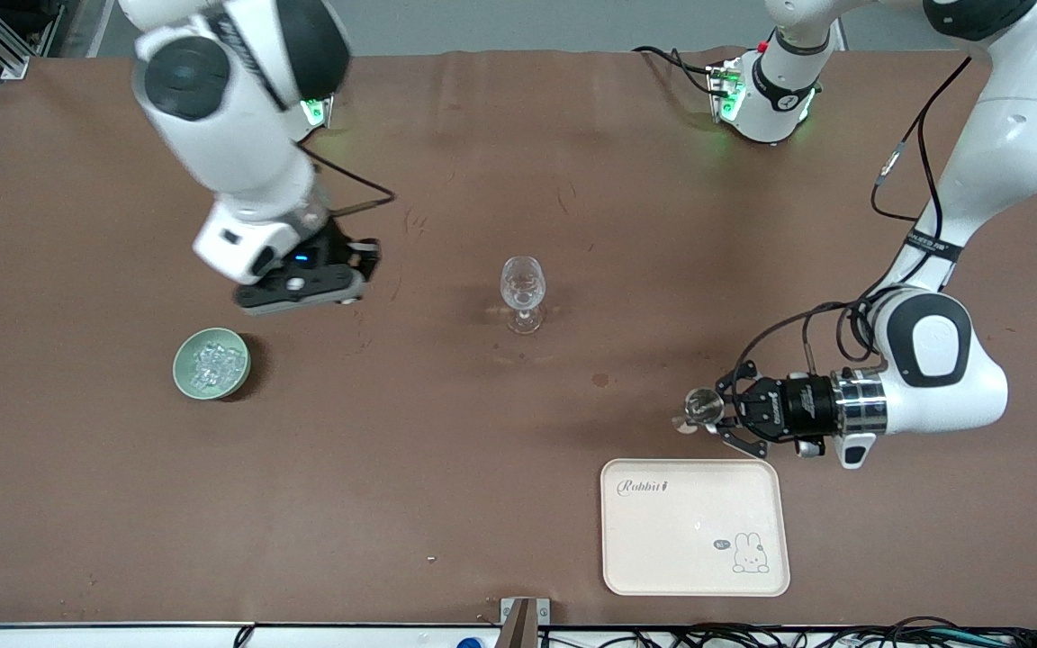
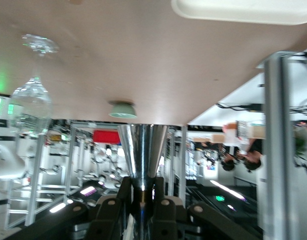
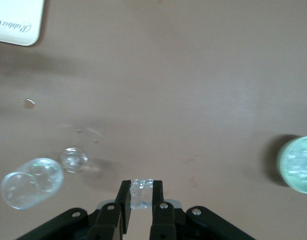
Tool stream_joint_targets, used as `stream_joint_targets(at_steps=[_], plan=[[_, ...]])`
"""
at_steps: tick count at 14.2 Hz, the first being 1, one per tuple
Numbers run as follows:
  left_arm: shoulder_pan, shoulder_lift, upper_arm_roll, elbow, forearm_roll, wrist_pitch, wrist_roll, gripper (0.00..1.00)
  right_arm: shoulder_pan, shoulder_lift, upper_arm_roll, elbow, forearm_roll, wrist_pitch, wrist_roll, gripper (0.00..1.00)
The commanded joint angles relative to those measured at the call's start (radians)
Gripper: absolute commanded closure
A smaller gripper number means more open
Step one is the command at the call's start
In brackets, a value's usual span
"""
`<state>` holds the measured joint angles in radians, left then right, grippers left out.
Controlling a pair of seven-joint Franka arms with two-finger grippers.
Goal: Pour wine and add ice with both arms
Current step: 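Lower the jigger onto the tray while the right gripper reaches the glass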
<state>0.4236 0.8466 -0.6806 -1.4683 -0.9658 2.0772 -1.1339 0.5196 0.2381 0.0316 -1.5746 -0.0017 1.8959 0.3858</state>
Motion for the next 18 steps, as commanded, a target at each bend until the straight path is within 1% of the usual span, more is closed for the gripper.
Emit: stream_joint_targets(at_steps=[1,3,4,6,7,9,13,15,18], plan=[[-0.015,0.080,0.044,0.104,-0.050,-0.011,0.022,0.99,0.094,0.117,-0.009,0.094,-0.001,0.012,0.137,1.00],[-0.022,0.118,0.055,0.144,-0.050,0.053,0.020,0.99,0.146,0.165,-0.009,0.126,0.000,0.015,0.223,1.00],[-0.020,0.133,0.056,0.154,-0.050,0.085,0.022,0.99,0.167,0.173,-0.009,0.128,0.000,0.025,0.252,1.00],[-0.017,0.166,0.076,0.186,-0.050,0.087,0.035,0.99,0.201,0.190,-0.009,0.128,0.026,0.058,0.278,1.00],[-0.017,0.202,0.081,0.209,-0.050,0.089,0.040,0.99,0.223,0.208,-0.009,0.128,0.035,0.069,0.303,1.00],[-0.019,0.242,0.082,0.246,-0.050,0.092,0.046,0.99,0.266,0.233,-0.010,0.128,0.037,0.107,0.343,1.00],[-0.022,0.295,0.081,0.250,-0.050,0.161,0.160,0.99,0.286,0.253,-0.010,0.128,0.037,0.111,0.349,1.00],[-0.019,0.334,0.081,0.275,-0.054,0.164,0.164,0.99,0.286,0.253,-0.010,0.128,0.040,0.111,0.349,1.00],[-0.022,0.350,0.081,0.281,-0.083,0.173,0.168,0.96,0.286,0.253,-0.010,0.126,0.040,0.111,0.347,1.00]])
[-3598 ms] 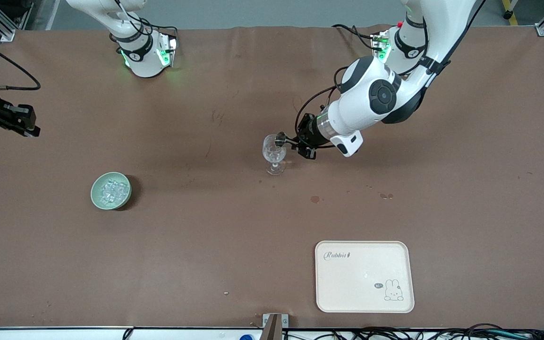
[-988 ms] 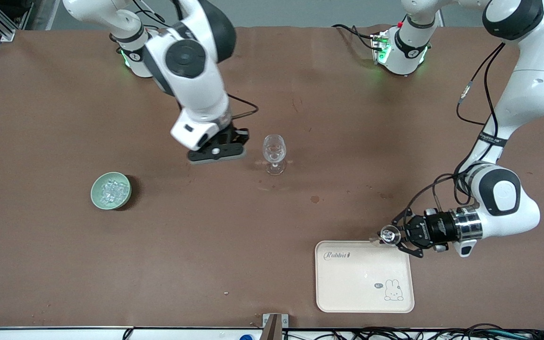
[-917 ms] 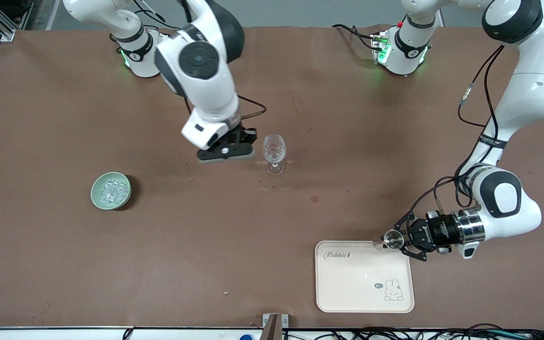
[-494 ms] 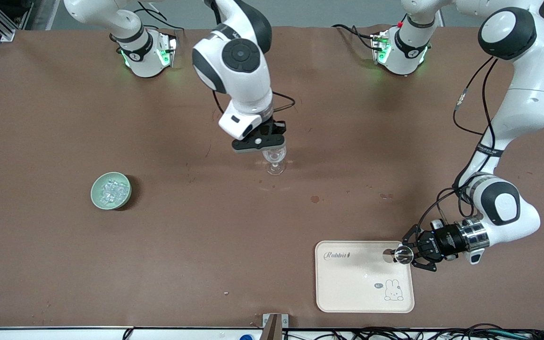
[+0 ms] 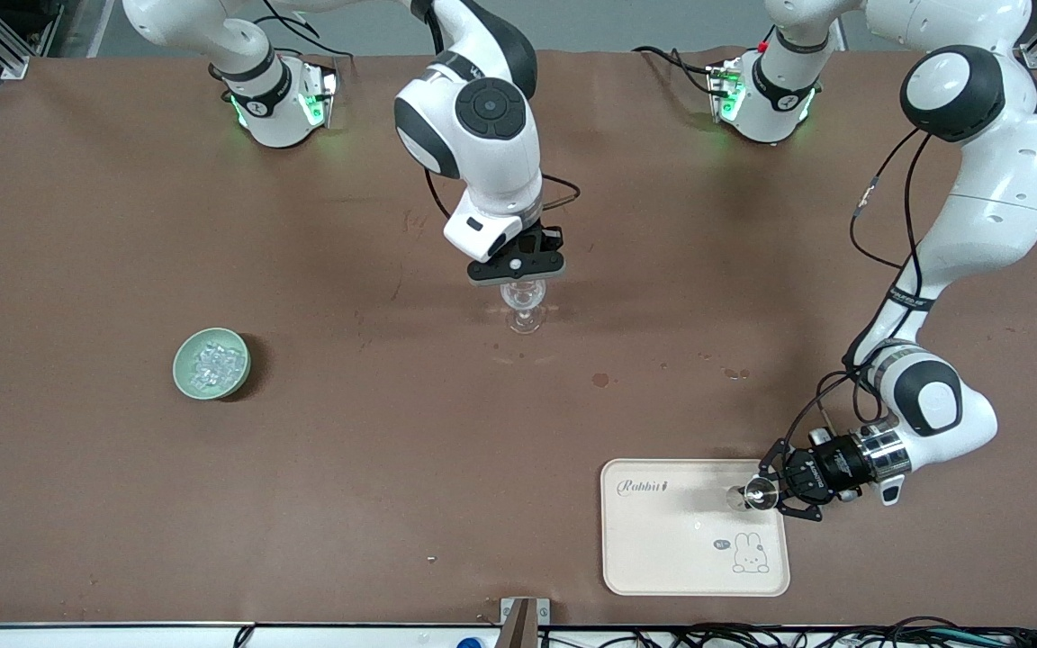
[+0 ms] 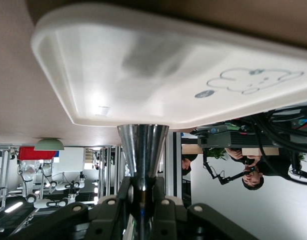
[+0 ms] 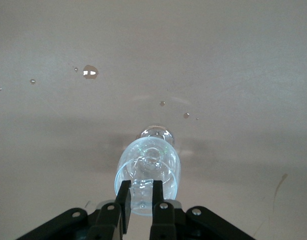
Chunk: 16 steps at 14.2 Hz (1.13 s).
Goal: Pour wine and add ice with both arms
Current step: 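Lower the jigger onto the tray while the right gripper reaches the glass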
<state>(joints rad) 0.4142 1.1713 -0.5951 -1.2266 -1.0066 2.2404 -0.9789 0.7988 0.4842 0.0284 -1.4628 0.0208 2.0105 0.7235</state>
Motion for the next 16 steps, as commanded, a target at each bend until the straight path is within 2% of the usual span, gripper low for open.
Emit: stream_joint_targets(at_steps=[1,9,11,13,14,15,16], plan=[[-0.014,0.040,-0.005,0.051,-0.050,0.013,0.016,0.95,0.007,0.010,-0.007,0.015,0.018,-0.004,0.010,0.99],[-0.023,0.093,-0.002,0.067,-0.059,0.030,0.129,0.88,0.008,0.034,-0.007,0.006,0.014,0.011,-0.003,0.97],[-0.020,0.096,-0.002,0.067,-0.059,0.034,0.135,0.78,0.013,0.039,-0.007,0.004,0.014,0.011,-0.003,0.93],[-0.020,0.094,-0.002,0.065,-0.059,0.034,0.138,0.68,0.013,0.043,-0.007,0.004,0.014,0.011,-0.003,0.79],[-0.020,0.094,0.000,0.064,-0.059,0.034,0.138,0.59,0.011,0.043,-0.007,0.004,0.014,0.011,-0.003,0.68],[-0.018,0.091,0.000,0.061,-0.058,0.034,0.140,0.42,0.013,0.043,-0.007,0.004,0.013,0.013,-0.003,0.53],[-0.014,0.084,0.006,0.058,-0.056,0.034,0.146,0.00,0.013,0.043,-0.007,0.004,0.007,0.013,-0.004,0.33]])
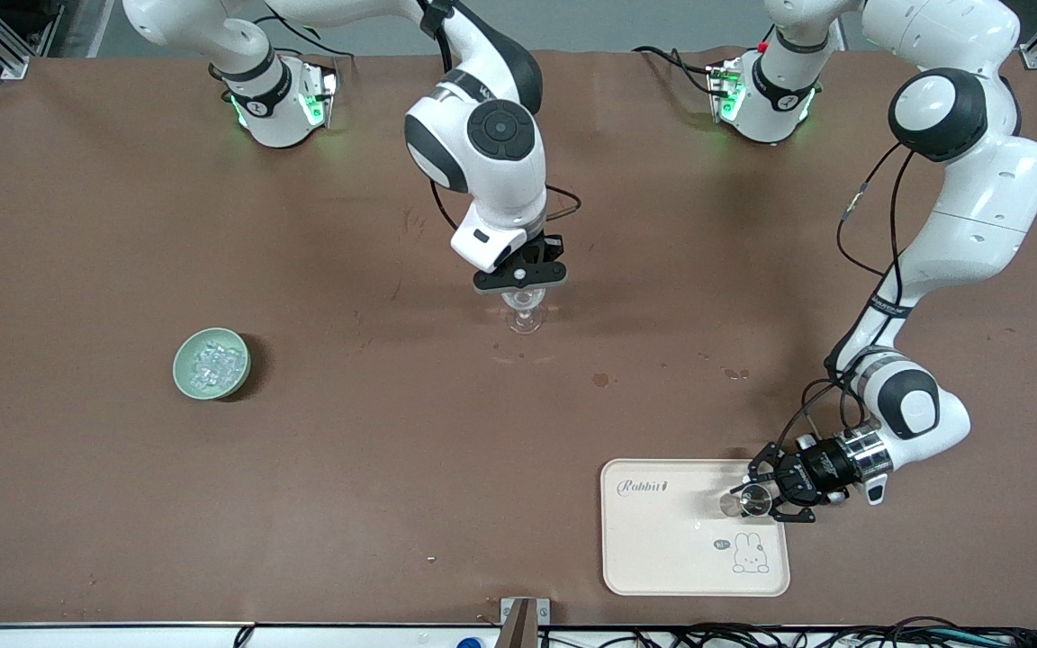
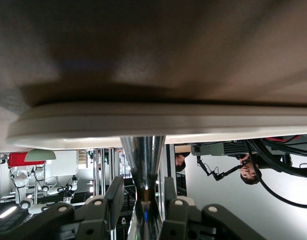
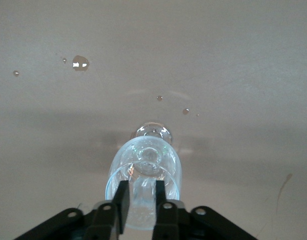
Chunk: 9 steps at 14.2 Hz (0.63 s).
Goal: Pour wine and add ice with both arms
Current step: 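Lower the jigger onto the tray while the right gripper reaches the glass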
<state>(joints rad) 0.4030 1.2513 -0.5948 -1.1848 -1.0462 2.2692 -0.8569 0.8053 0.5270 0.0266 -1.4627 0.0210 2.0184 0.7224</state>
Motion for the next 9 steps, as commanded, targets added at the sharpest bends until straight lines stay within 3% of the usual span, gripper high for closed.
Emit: stream_joint_targets(at_steps=[1,4,7,9], plan=[[0.002,-0.004,0.013,0.010,-0.015,0.004,0.041,0.00,0.006,0.001,-0.005,0.004,0.005,0.005,-0.003,0.21],[0.042,-0.053,0.047,-0.007,0.050,-0.010,0.033,0.00,0.003,0.001,-0.005,0.005,0.004,0.003,-0.003,0.12],[0.098,-0.151,0.053,-0.074,0.229,-0.051,-0.038,0.00,-0.020,-0.021,-0.019,0.012,-0.001,0.000,-0.003,0.07],[0.112,-0.220,0.053,-0.085,0.369,-0.104,-0.134,0.00,-0.061,-0.086,-0.046,0.005,-0.001,-0.009,-0.001,0.03]])
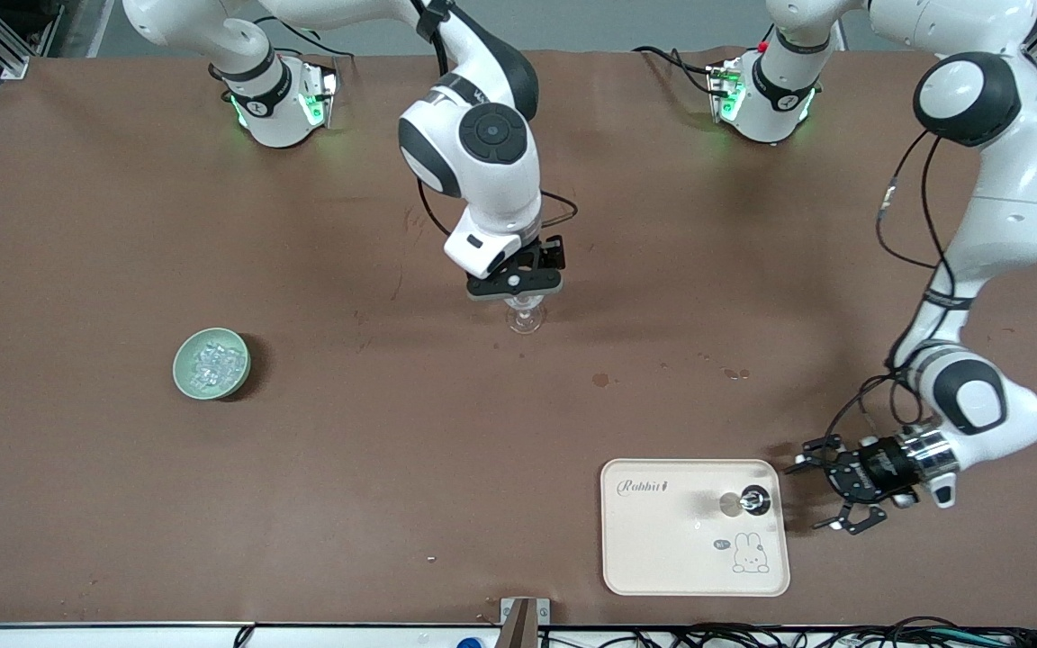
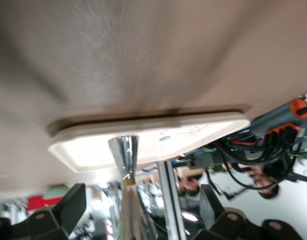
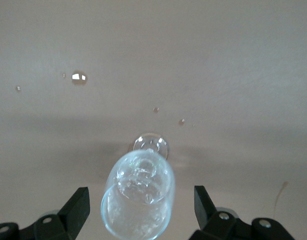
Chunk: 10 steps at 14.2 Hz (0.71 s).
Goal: Pour wine and add ice with both arms
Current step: 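Drop the ice cube into the glass while the left gripper releases the jigger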
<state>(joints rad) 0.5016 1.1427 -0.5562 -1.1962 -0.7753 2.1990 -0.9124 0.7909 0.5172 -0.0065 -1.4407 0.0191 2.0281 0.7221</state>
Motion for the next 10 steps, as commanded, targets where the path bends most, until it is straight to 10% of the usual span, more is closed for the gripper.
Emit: stream_joint_targets(at_steps=[1,10], plan=[[0.034,-0.145,0.015,-0.074,0.187,-0.073,-0.127,0.00,-0.080,-0.100,-0.024,-0.018,-0.001,-0.022,-0.003,0.01],[0.055,-0.535,-0.002,-0.069,0.476,-0.465,-0.155,0.00,-0.461,-0.340,-0.020,-0.134,-0.104,-0.160,-0.252,0.00]])
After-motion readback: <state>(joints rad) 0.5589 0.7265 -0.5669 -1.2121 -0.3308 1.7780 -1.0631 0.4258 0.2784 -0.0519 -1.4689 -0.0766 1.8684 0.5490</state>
